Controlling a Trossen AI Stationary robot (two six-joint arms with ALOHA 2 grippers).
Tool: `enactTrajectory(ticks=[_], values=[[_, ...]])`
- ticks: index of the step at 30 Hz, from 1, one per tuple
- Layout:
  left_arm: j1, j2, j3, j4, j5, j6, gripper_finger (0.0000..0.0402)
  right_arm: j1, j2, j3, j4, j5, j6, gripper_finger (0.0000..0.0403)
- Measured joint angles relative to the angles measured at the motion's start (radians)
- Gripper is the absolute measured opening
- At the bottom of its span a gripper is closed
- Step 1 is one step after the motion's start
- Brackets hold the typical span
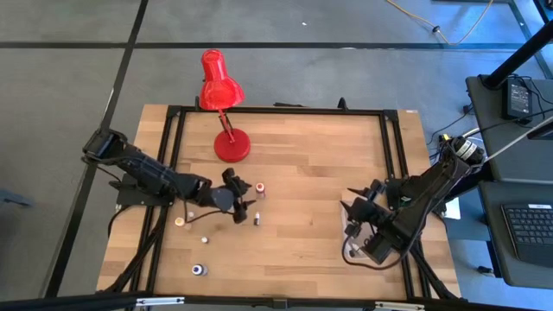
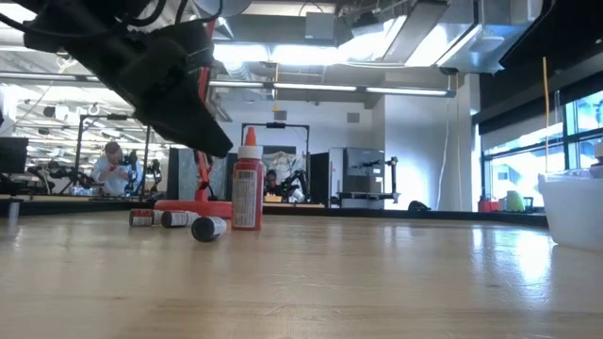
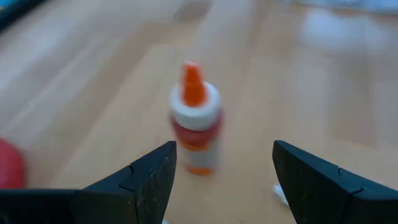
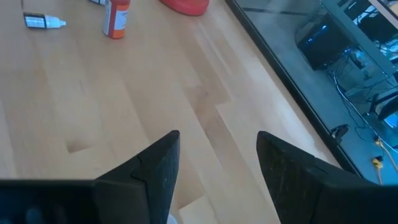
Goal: Pick & Place food coloring
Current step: Put the big orange bottle into the transparent container
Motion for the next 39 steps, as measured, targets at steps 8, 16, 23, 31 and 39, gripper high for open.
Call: enactTrajectory(ticks=[8,16,23,31,39], values=[[0.037,0.000,0.000,0.004,-0.052,-0.029,0.0259,-0.014,0.000,0.000,0.000,0.000,-0.027,0.0216],[0.037,0.000,0.000,0.007,-0.048,-0.051,0.0259,-0.014,0.000,-0.001,0.008,0.000,-0.045,0.0216],[0.037,0.001,0.000,0.007,-0.048,-0.053,0.0259,-0.014,0.000,-0.001,0.023,0.047,-0.051,0.0216],[0.037,0.001,0.000,0.007,-0.056,-0.054,0.0259,-0.037,0.000,-0.001,0.067,0.024,-0.052,0.0216],[0.040,0.001,0.000,0.007,-0.021,-0.051,0.0259,-0.041,0.000,-0.001,0.077,0.019,-0.072,0.0216]])
